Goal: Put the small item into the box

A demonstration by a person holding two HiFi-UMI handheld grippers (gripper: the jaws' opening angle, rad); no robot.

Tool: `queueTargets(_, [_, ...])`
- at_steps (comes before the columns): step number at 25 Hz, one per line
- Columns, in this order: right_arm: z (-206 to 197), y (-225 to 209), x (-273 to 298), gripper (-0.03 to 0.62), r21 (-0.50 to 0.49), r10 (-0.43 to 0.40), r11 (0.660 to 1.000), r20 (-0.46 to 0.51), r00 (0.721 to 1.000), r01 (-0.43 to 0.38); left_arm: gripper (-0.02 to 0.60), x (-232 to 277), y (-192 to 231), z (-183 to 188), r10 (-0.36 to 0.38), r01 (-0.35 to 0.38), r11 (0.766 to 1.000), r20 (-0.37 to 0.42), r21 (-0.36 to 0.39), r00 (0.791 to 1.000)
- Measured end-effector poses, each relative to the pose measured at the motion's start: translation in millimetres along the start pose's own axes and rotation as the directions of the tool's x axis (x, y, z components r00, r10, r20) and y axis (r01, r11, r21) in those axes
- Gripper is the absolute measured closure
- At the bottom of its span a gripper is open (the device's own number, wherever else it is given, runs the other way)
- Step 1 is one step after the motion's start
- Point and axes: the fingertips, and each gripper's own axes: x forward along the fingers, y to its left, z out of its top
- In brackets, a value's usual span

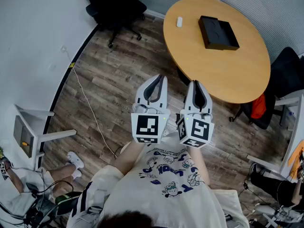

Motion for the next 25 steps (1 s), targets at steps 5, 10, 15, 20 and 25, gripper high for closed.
queueTargets(5, [-1, 1, 1, 0.550, -0.002, 0.003, 1.000, 0.001, 1.000, -0.003, 0.551, 1, 1, -1, 0.000, 0.000, 1.000, 0.000, -0.001, 1.000])
queueTargets(10, [-4, 1, 3, 0.550, 0.000, 0.005, 1.000, -0.005, 1.000, -0.005, 0.551, 3, 2, -4, -0.002, 0.002, 1.000, -0.006, -0.003, 1.000])
queueTargets(15, [-5, 4, 11, 0.551, 0.000, 0.003, 1.000, -0.012, 1.000, -0.003, 0.551, 8, 9, -4, -0.004, 0.004, 1.000, -0.008, -0.013, 1.000])
queueTargets(20, [-3, 3, 25, 0.549, 0.001, -0.004, 1.000, -0.004, 1.000, 0.004, 0.551, 21, 16, -5, -0.011, 0.010, 1.000, -0.011, -0.022, 1.000])
queueTargets(25, [-3, 1, 43, 0.549, 0.013, -0.025, 1.000, -0.003, 1.000, 0.025, 0.551, 38, 27, -6, -0.026, 0.025, 0.999, -0.011, -0.025, 1.000])
